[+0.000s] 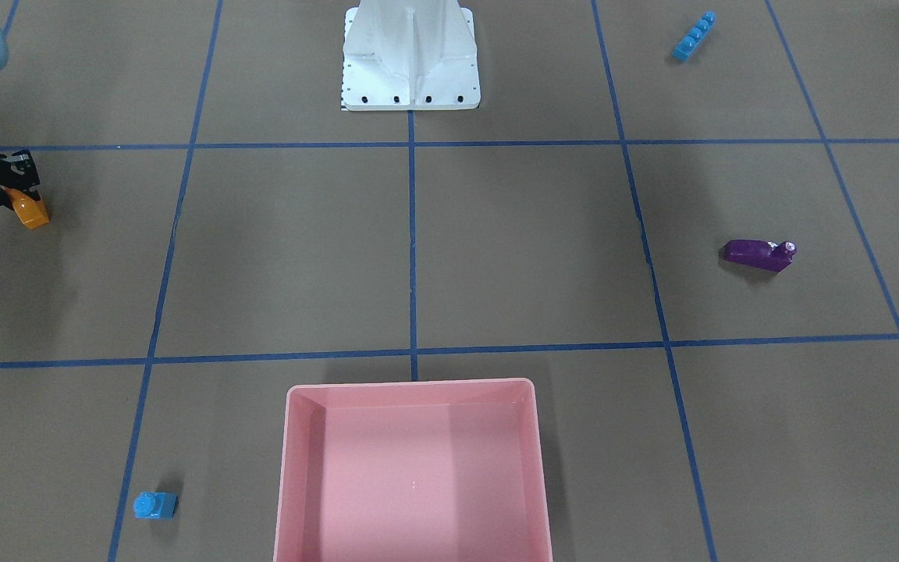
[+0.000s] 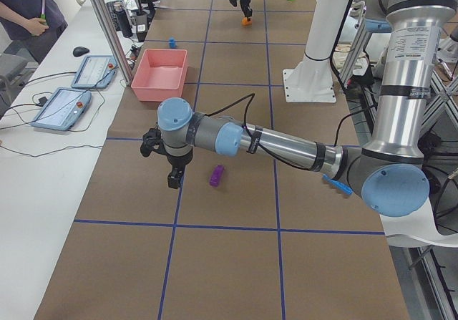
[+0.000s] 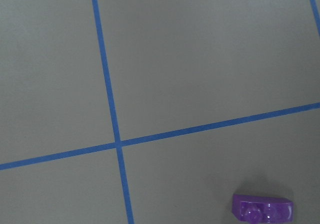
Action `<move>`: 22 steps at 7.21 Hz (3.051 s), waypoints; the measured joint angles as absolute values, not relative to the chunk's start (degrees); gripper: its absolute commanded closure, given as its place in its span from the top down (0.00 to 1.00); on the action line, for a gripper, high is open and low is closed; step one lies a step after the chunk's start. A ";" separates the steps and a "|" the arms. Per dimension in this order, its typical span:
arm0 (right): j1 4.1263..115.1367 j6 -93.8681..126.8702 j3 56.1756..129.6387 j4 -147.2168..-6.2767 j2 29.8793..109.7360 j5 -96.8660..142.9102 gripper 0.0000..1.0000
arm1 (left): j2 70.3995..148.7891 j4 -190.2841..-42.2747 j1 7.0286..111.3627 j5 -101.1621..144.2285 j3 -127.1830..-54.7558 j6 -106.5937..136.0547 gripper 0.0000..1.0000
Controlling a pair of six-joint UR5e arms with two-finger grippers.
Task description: Put all blocks into box
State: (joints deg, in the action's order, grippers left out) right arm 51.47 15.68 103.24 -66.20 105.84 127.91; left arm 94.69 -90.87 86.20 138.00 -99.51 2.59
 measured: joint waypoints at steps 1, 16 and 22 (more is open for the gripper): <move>52.03 15.66 104.07 -66.29 106.13 129.37 0.00 | 94.93 -90.90 86.14 138.26 -99.53 3.49 1.00; 69.28 44.15 100.55 -95.86 57.74 139.66 0.00 | 84.82 -109.90 64.23 119.14 -107.03 84.08 1.00; 64.79 58.64 88.25 -84.02 45.07 129.87 0.00 | 84.83 -111.43 48.95 103.70 -106.10 106.71 0.99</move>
